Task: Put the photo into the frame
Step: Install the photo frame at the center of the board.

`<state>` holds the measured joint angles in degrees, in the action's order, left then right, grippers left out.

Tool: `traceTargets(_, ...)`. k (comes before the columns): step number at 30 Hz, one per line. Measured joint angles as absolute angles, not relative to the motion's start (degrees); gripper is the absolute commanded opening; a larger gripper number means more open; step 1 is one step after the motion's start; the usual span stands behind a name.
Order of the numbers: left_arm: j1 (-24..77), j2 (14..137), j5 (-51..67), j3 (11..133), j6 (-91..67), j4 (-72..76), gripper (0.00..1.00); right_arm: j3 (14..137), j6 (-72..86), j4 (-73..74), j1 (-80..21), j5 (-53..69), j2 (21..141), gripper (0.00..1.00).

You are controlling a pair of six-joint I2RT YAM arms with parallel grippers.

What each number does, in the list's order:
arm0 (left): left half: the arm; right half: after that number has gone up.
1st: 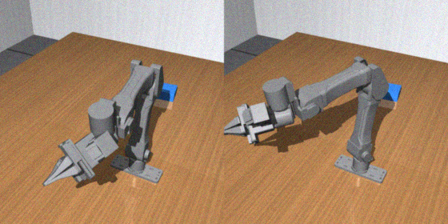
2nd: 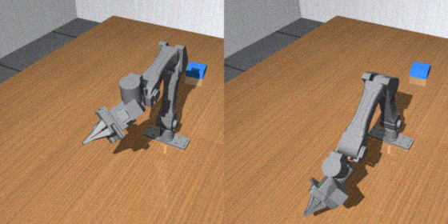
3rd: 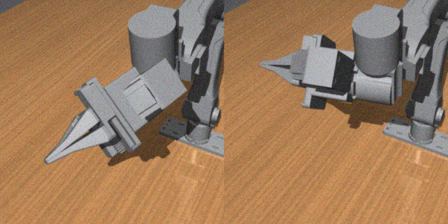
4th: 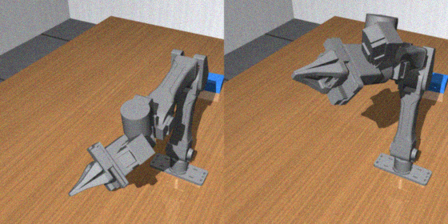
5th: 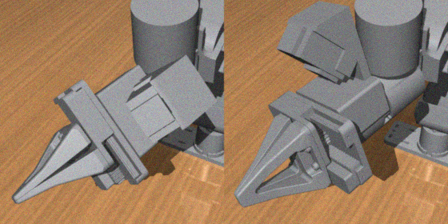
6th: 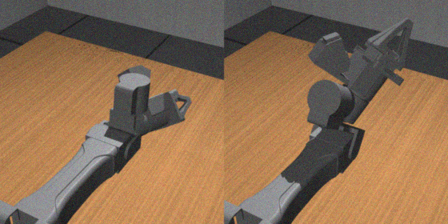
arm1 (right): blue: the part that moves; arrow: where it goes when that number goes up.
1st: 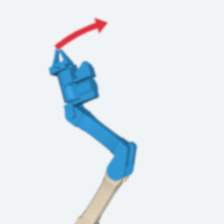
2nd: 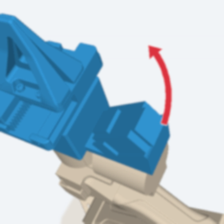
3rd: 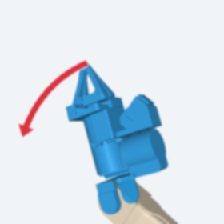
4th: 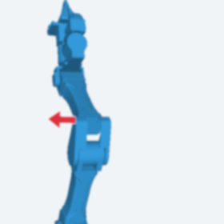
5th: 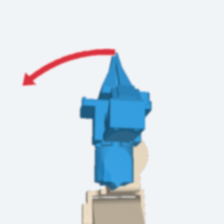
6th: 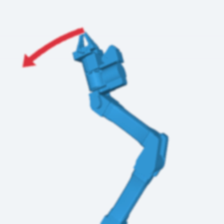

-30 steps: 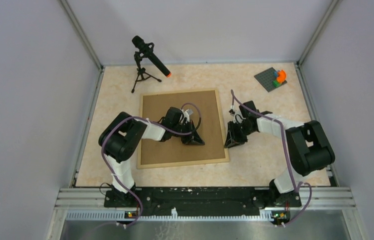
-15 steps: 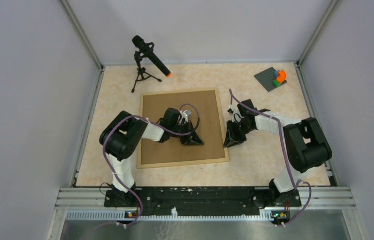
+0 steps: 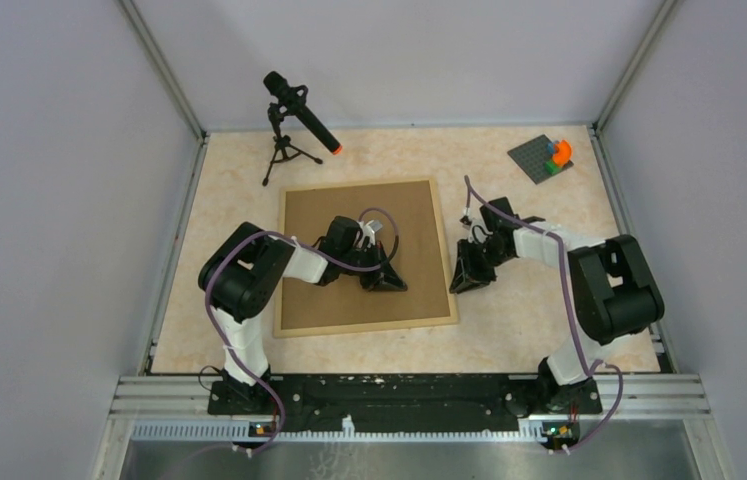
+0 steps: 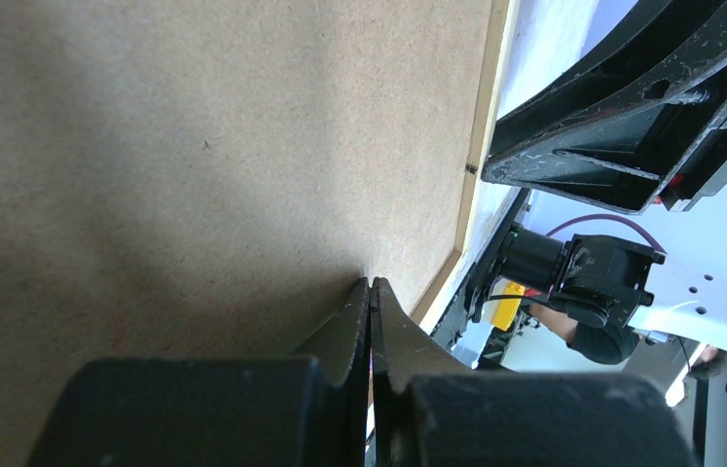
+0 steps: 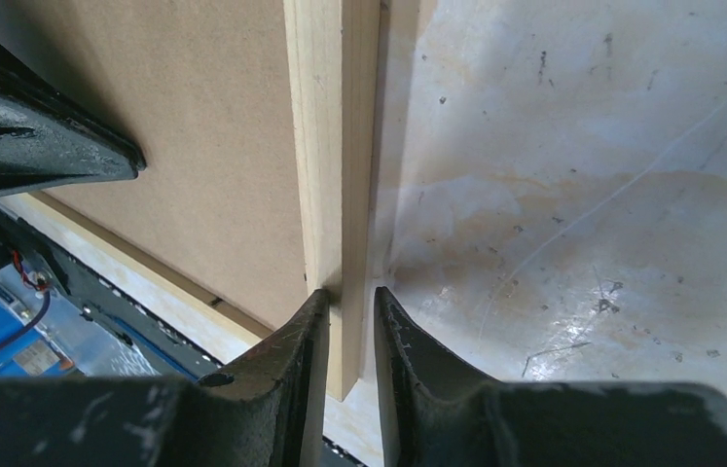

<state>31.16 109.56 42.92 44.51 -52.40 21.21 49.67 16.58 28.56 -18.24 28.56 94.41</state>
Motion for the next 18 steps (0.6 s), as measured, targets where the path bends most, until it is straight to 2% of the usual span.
traceTargets(12,31.2,109.6,42.9,44.8,-52.4,20.5,0.02,51.5,16.8,28.6,-19.8,28.1,96.3,0.22)
traceTargets(18,31.2,109.6,42.9,44.9,-52.4,20.4,0.02,53.3,17.6,30.6,-22.2,23.4,96.3,0.22)
